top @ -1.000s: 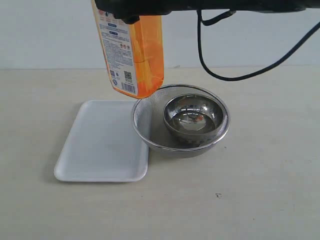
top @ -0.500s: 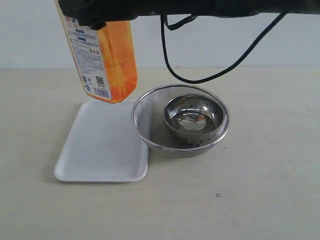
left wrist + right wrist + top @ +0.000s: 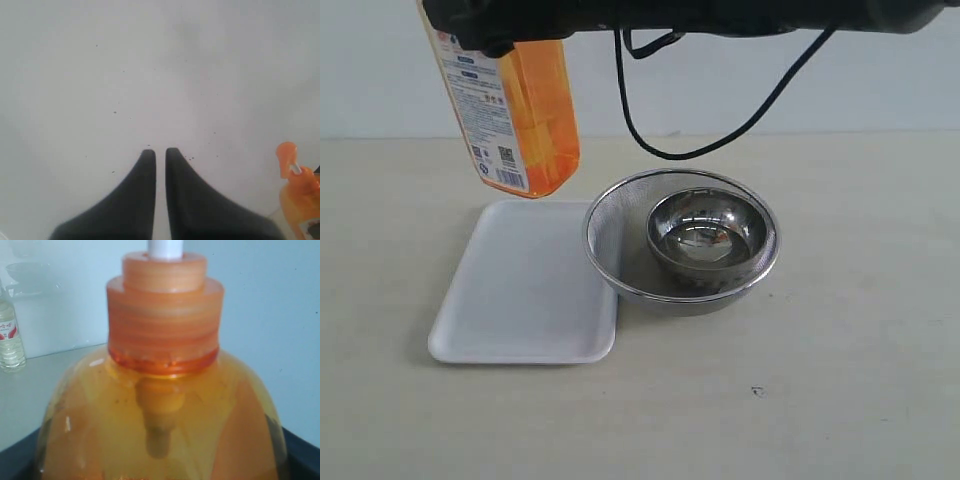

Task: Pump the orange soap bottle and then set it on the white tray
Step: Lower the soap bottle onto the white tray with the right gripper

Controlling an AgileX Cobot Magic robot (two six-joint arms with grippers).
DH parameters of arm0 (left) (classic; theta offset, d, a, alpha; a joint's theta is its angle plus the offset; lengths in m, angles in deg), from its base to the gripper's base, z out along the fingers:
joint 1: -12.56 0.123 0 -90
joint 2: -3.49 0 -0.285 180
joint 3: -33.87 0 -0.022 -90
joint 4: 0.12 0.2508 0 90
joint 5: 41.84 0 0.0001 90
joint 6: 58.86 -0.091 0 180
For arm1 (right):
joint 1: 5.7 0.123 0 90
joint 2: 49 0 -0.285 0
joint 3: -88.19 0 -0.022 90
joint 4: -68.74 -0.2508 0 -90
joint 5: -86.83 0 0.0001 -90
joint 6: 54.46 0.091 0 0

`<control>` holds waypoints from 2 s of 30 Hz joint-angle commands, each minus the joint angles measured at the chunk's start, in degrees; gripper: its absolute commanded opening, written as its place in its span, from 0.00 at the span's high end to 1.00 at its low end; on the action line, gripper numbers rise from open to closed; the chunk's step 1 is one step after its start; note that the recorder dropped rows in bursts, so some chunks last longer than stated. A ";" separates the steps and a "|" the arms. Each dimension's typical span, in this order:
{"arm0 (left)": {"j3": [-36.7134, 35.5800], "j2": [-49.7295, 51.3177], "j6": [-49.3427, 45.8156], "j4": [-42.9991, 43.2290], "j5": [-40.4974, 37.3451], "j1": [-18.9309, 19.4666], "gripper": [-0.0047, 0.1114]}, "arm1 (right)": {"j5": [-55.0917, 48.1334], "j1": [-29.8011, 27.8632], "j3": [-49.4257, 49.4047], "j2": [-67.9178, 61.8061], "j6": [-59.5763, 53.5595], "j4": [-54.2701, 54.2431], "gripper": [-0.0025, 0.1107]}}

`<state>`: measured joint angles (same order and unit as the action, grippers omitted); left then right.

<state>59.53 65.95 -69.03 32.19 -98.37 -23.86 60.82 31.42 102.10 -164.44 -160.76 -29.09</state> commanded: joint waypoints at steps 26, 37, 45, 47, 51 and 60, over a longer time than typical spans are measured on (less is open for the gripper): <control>-0.32 -0.30 0.67 0.08 -0.04 -0.19 0.92 | -2.50 3.29 5.12 -5.05 -11.80 -2.12 0.98; -0.32 -0.30 0.67 0.08 -0.04 -0.19 0.92 | 2.75 3.97 5.12 -5.05 -11.14 -2.12 0.98; -0.32 -0.30 0.67 0.08 -0.04 -0.19 0.92 | 1.66 3.97 5.12 -6.84 -8.98 -2.12 0.98; -0.32 -0.30 0.67 0.08 -0.04 -0.19 0.92 | 0.34 3.97 5.12 -7.60 -8.98 -2.12 0.98; -0.32 -0.30 0.67 0.08 -0.04 -0.19 0.92 | -0.21 3.97 5.12 -8.30 -8.98 -2.12 0.98; -0.32 -0.30 0.67 0.08 -0.04 -0.19 0.92 | 1.58 3.97 5.12 -9.09 -8.54 -2.12 0.98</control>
<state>59.53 65.95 -69.03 32.19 -98.37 -23.86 62.38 35.52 106.14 -174.54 -169.19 -29.54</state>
